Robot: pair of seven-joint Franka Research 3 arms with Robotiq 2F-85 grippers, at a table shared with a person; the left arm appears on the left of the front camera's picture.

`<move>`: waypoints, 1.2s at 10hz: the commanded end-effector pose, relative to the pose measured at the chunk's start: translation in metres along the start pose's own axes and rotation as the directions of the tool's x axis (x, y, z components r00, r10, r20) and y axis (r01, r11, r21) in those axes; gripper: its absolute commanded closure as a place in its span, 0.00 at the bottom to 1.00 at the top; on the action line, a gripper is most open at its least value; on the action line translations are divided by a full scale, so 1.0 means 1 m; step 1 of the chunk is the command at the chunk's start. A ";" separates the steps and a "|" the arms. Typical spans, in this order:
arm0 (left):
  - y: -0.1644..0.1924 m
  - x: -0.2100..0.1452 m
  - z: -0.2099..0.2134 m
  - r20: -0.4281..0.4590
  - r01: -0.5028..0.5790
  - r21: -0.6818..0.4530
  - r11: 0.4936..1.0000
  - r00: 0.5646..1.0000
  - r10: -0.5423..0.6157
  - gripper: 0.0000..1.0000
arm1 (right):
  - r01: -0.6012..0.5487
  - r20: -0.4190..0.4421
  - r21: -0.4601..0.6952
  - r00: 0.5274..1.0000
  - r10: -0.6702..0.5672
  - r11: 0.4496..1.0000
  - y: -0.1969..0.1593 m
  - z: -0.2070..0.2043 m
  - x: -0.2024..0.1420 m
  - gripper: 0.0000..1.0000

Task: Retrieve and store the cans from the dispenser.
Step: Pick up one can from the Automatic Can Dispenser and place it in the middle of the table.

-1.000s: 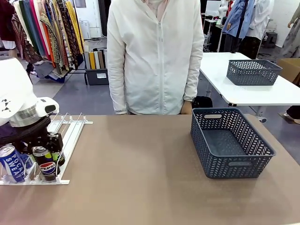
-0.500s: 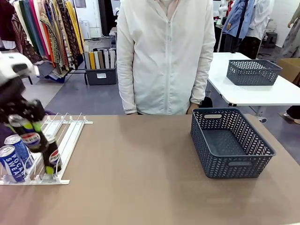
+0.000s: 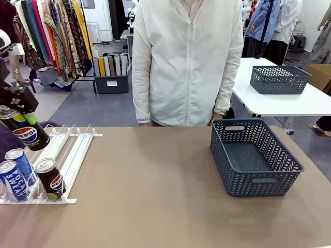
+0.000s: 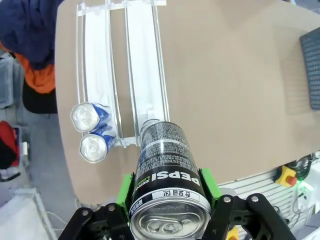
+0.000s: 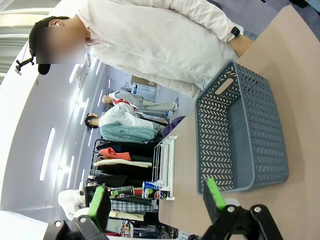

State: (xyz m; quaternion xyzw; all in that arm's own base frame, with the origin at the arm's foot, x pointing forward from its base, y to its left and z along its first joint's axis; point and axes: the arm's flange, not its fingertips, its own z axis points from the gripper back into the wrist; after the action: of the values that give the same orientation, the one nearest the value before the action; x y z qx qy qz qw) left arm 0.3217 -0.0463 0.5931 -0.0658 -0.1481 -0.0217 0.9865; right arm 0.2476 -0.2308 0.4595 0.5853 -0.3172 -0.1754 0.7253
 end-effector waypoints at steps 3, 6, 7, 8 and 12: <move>-0.001 0.000 0.002 0.003 0.009 0.016 1.000 1.000 -0.010 1.00 | -0.005 0.017 0.024 1.000 0.005 1.000 0.003 -0.001 0.003 0.00; -0.024 0.007 -0.010 0.015 0.036 -0.041 0.999 0.999 -0.035 1.00 | -0.005 0.017 0.024 1.000 0.005 1.000 0.003 -0.001 0.003 0.00; -0.060 0.019 -0.020 0.051 0.064 -0.058 0.996 0.997 -0.061 1.00 | -0.005 0.017 0.024 1.000 0.005 1.000 0.003 -0.001 0.003 0.00; -0.105 0.033 -0.034 0.076 0.094 -0.025 0.995 0.993 -0.092 1.00 | -0.005 0.017 0.024 1.000 0.005 1.000 0.003 -0.001 0.003 0.00; -0.272 0.071 -0.150 0.008 0.365 -0.123 0.923 0.930 -0.367 1.00 | -0.005 0.017 0.024 1.000 0.005 1.000 0.003 -0.001 0.003 0.00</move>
State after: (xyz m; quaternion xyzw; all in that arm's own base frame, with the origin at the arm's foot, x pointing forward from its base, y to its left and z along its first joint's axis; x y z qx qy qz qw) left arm 0.3781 -0.3286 0.5085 -0.1089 -0.1583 -0.2064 0.9594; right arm 0.2476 -0.2310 0.4599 0.5851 -0.3175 -0.1751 0.7254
